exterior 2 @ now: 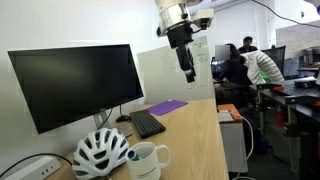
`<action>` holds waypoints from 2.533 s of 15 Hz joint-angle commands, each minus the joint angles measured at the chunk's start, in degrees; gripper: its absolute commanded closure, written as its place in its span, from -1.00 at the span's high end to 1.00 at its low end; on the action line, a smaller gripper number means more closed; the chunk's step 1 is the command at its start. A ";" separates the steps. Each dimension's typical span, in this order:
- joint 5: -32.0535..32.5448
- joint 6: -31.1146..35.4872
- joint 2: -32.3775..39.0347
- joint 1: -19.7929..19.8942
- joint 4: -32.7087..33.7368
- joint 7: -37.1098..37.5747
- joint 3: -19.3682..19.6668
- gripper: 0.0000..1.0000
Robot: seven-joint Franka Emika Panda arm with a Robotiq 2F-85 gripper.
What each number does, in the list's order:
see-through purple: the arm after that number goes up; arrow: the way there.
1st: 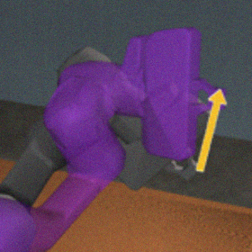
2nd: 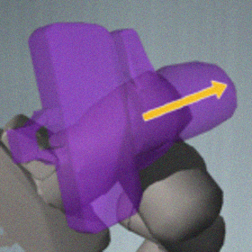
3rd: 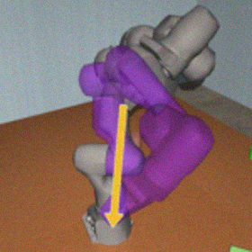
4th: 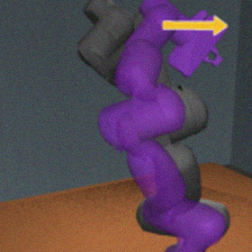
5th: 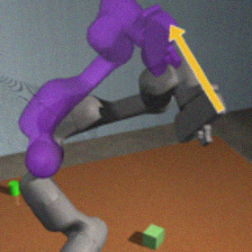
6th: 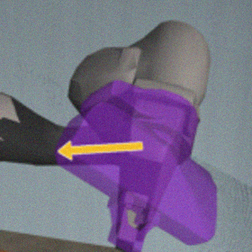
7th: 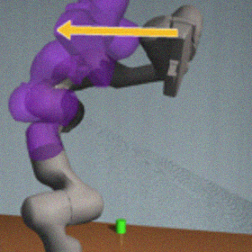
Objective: Move the white mug to the right
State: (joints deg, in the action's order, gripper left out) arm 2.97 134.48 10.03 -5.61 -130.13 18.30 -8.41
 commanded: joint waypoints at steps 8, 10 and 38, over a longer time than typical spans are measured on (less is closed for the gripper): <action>3.09 -7.13 9.91 -4.78 14.67 -1.35 1.83 1.00; 3.08 -7.64 10.29 -4.82 15.18 -1.37 1.85 1.00; -3.93 12.37 43.18 -7.85 38.61 -3.73 4.42 0.37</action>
State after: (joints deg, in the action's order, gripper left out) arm 0.48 150.83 51.34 -12.46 -95.10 13.91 -4.81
